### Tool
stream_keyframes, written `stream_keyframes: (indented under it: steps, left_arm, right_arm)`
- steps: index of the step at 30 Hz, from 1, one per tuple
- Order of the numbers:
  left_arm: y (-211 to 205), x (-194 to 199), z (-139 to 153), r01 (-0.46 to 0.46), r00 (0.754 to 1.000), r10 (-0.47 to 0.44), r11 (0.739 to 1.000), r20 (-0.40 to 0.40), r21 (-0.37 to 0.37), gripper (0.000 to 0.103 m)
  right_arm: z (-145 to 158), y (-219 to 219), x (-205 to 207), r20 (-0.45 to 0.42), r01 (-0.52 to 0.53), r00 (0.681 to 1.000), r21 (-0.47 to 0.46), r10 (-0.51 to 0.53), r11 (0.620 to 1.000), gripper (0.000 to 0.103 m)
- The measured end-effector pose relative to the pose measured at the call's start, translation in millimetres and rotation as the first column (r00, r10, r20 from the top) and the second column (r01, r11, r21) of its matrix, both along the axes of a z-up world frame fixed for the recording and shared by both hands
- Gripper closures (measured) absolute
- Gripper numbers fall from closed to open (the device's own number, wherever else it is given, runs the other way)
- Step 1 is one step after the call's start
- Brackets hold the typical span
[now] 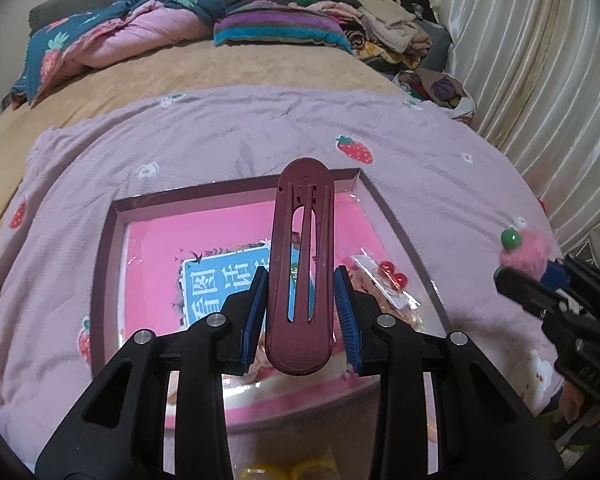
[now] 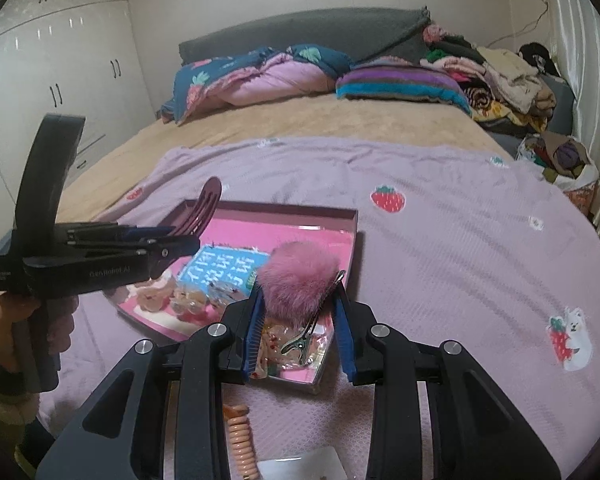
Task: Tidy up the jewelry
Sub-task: 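Carry the maroon clip and pompom clip over the brown tray with both tools, then open the left tool to drop the maroon clip while the right tool releases the pompom clip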
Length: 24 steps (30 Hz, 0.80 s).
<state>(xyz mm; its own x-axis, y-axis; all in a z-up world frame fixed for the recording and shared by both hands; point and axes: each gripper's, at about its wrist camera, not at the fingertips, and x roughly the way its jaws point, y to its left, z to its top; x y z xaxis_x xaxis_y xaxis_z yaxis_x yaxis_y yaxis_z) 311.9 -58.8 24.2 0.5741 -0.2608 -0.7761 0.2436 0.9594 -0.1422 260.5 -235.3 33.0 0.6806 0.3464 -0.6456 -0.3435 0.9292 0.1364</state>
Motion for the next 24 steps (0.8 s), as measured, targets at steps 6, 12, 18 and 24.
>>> stream_keyframes:
  steps: [6,12,18,24]
  left_arm:
    - [-2.3,20.8,-23.9,-0.003,0.998,0.004,1.0,-0.058,0.015,0.078]
    - [-2.2,35.3,-40.1,-0.007,0.996,0.009,1.0,-0.094,0.023,0.078]
    - [-0.9,41.9,-51.0,-0.015,0.993,0.018,1.0,-0.116,0.027,0.077]
    - [0.5,46.0,-57.6,-0.021,0.991,0.024,0.999,-0.131,0.025,0.077]
  right_arm:
    - [-25.0,8.6,11.4,-0.053,-0.009,0.999,-0.01,0.008,1.0,0.073]
    - [-45.2,22.7,22.1,-0.095,-0.035,0.995,-0.023,0.033,0.999,0.073]
    - [-60.9,36.1,31.3,-0.126,-0.054,0.991,-0.023,0.051,0.998,0.073]
    - [-72.1,47.0,32.4,-0.149,-0.072,0.987,-0.042,0.065,0.997,0.07]
